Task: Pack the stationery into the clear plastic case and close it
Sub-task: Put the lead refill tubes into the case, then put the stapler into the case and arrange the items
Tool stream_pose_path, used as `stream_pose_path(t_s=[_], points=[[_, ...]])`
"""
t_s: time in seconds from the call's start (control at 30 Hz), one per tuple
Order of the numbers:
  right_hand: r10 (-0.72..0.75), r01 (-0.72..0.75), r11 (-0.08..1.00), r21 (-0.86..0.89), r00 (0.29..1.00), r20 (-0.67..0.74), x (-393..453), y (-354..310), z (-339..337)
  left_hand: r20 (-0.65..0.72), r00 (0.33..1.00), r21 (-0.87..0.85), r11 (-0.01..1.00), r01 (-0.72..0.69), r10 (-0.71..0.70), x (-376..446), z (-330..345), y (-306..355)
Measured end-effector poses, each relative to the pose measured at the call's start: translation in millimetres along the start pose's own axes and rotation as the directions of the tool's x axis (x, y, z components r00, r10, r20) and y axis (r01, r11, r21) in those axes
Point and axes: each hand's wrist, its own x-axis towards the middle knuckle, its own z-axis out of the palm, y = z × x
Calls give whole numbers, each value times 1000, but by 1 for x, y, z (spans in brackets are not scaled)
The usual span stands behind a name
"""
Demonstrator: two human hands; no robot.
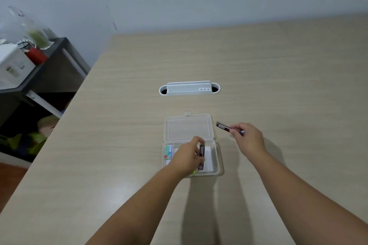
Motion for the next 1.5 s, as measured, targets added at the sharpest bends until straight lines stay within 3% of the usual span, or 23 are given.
stream_pose_path(t_s=[0.13, 0.2, 0.33, 0.43, 0.6, 0.67, 0.77, 0.83, 0.9, 0.97, 1.03, 1.1, 1.2, 1.3, 1.4, 1.5], points=[[7, -10, 994, 113, 1000, 28, -3, -5, -4, -42, 993, 475, 877, -74, 107, 4, 12, -11], [84, -99, 968, 231, 994, 76, -7, -11, -5, -44, 994, 573, 817, -60, 103, 5, 11, -16], [101, -160, 940, 301, 974, 201, -15, -24, 8, -128, 987, 522, 853, -14, 95, 2, 3, -20], [64, -146, 960, 237, 945, 321, -25, -29, 29, -210, 976, 418, 908, 38, 56, -7, -5, -28], [-15, 35, 998, -44, 919, 394, -37, -22, 65, -5, 1000, 390, 921, -21, 25, -23, -12, -54], [-78, 160, 970, -183, 917, 390, -39, -13, 72, 38, 999, 431, 902, -32, 17, -28, -12, -60], [-114, 203, 947, -248, 936, 332, -38, -4, 64, 72, 997, 441, 897, -35, 4, -31, -12, -63], [-54, 98, 953, -286, 986, 159, -29, 2, 52, 82, 997, 437, 898, -42, 7, -29, -16, -65], [108, -112, 936, -334, 994, -32, -17, 14, 33, 86, 996, 444, 895, -45, 8, -24, -21, -67], [292, -286, 877, -386, 955, -43, -9, 31, 16, 92, 996, 469, 882, -42, -2, -18, -25, -67], [372, -318, 839, -442, 927, 39, -6, 47, 7, 103, 995, 468, 883, -33, -17, -13, -27, -65], [357, -303, 856, -419, 932, 55, -8, 52, 5, 117, 993, 435, 900, -38, -15, -9, -28, -64], [381, -369, 916, -158, 923, 52, -21, 36, 7, 105, 995, 395, 918, -42, 0, -6, -26, -61], [243, -242, 970, -21, 967, 81, -45, 8, 19, 81, 997, 358, 933, -23, -7, -4, -23, -60], [76, -78, 997, 11, 990, 119, -66, -8, 36, 73, 997, 340, 940, -8, -18, 0, -22, -58], [70, -39, 986, -160, 978, 196, -75, -6, 50, 67, 997, 334, 942, 9, -34, 0, -21, -57]])
